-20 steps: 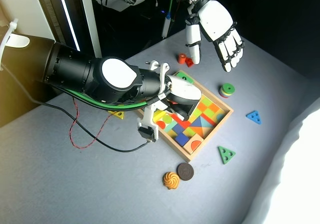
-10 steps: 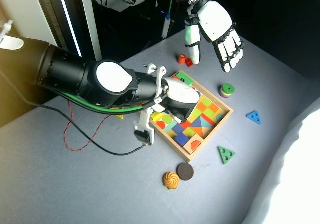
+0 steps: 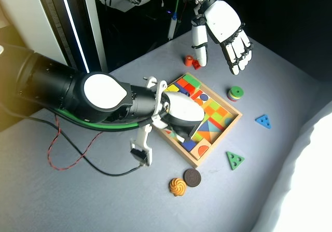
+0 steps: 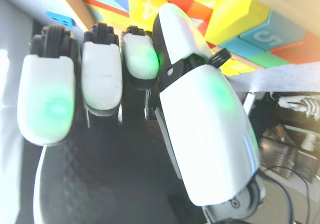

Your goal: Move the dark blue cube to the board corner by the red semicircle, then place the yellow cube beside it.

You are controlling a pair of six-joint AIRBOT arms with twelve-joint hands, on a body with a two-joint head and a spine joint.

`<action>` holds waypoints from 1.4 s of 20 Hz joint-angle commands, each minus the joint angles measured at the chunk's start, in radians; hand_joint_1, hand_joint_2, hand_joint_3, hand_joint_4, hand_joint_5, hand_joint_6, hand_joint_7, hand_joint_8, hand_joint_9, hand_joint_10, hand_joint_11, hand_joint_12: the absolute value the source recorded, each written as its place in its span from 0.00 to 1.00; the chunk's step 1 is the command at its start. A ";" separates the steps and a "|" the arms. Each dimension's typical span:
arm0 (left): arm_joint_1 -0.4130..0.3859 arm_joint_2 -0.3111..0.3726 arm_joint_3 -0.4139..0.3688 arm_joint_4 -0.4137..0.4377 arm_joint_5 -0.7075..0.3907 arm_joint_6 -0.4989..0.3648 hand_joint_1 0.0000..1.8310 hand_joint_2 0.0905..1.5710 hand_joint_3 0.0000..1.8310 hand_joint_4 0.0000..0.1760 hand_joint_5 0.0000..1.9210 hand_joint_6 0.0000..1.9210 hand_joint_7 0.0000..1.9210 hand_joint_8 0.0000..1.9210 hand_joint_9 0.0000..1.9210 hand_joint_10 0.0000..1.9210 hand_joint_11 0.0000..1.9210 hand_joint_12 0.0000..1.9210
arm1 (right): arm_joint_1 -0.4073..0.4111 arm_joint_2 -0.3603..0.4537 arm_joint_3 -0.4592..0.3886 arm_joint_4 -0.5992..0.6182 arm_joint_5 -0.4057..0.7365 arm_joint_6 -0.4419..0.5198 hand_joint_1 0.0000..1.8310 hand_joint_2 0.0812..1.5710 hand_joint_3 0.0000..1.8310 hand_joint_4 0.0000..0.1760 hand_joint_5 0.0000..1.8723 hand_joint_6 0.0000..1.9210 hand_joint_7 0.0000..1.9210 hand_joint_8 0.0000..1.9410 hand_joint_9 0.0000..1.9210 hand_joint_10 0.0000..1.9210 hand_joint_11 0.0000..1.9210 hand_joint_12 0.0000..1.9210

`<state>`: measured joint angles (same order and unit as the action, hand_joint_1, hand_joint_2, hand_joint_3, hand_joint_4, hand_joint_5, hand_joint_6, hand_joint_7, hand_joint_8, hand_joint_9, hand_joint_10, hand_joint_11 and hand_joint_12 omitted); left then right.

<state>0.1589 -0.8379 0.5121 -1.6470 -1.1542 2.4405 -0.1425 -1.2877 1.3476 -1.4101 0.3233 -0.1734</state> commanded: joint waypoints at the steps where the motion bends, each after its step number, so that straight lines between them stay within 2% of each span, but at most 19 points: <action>1: -0.004 0.008 -0.002 0.081 -0.045 0.001 0.00 0.79 0.00 0.00 0.12 0.00 0.10 0.00 0.09 0.00 0.00 0.18 | -0.004 0.014 0.007 0.007 0.004 -0.010 0.82 0.85 0.00 0.00 0.27 0.00 0.71 1.00 0.80 1.00 0.88 1.00; 4: -0.004 0.008 -0.001 0.081 -0.045 0.001 0.00 0.80 0.00 0.00 0.12 0.00 0.11 0.00 0.10 0.00 0.00 0.22 | -0.004 0.018 0.017 0.007 0.004 -0.010 0.82 0.83 0.00 0.00 0.28 0.01 0.72 1.00 0.80 1.00 0.88 1.00; 8: -0.003 0.008 -0.001 0.081 -0.045 0.002 0.00 0.80 0.00 0.00 0.10 0.00 0.08 0.00 0.06 0.00 0.00 0.13 | -0.004 0.023 0.030 0.008 0.003 -0.010 0.82 0.84 0.00 0.00 0.28 0.00 0.72 1.00 0.81 1.00 0.88 1.00; 12: -0.003 0.008 0.000 0.081 -0.045 0.002 0.00 0.80 0.00 0.00 0.11 0.00 0.08 0.00 0.07 0.00 0.00 0.16 | -0.006 0.029 0.050 0.008 0.003 -0.010 0.83 0.83 0.00 0.00 0.28 0.00 0.73 1.00 0.81 1.00 0.89 1.00; 15: -0.003 0.008 0.001 0.081 -0.045 0.002 0.00 0.79 0.00 0.00 0.13 0.00 0.12 0.00 0.11 0.01 0.00 0.24 | -0.008 0.029 0.065 0.008 0.003 -0.010 0.83 0.84 0.00 0.00 0.29 0.00 0.72 1.00 0.81 1.00 0.89 1.00; 19: -0.003 0.008 0.001 0.081 -0.045 0.002 0.00 0.80 0.00 0.00 0.13 0.00 0.11 0.00 0.10 0.00 0.00 0.22 | -0.008 0.029 0.082 0.008 0.003 -0.010 0.86 0.82 0.00 0.00 0.31 0.01 0.73 1.00 0.82 1.00 0.89 1.00; 21: -0.003 0.008 0.000 0.081 -0.045 0.002 0.00 0.80 0.00 0.00 0.13 0.00 0.11 0.00 0.09 0.00 0.00 0.21 | -0.009 0.029 0.088 0.008 0.003 -0.010 0.84 0.83 0.00 0.00 0.29 0.00 0.74 1.00 0.82 1.00 0.89 1.00; 22: -0.003 0.008 0.000 0.081 -0.045 0.002 0.00 0.81 0.00 0.00 0.11 0.00 0.10 0.00 0.08 0.00 0.00 0.18 | -0.009 0.029 0.090 0.008 0.003 -0.010 0.82 0.83 0.00 0.00 0.29 0.00 0.73 1.00 0.82 1.00 0.89 1.00; 25: -0.003 0.008 0.000 0.081 -0.045 0.002 0.00 0.80 0.00 0.00 0.11 0.00 0.09 0.00 0.08 0.00 0.00 0.15 | -0.009 0.028 0.103 0.008 0.004 -0.010 0.84 0.83 0.00 0.00 0.31 0.01 0.72 1.00 0.80 1.00 0.87 1.00; 28: -0.003 0.008 0.000 0.081 -0.045 0.003 0.00 0.81 0.00 0.00 0.11 0.00 0.09 0.00 0.08 0.00 0.00 0.18 | -0.009 0.028 0.112 0.008 0.006 -0.010 0.86 0.82 0.00 0.00 0.33 0.01 0.73 1.00 0.81 1.00 0.88 1.00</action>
<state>0.1589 -0.8379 0.5121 -1.6470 -1.1542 2.4409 -0.1486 -1.2743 1.4487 -1.4075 0.3550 -0.1719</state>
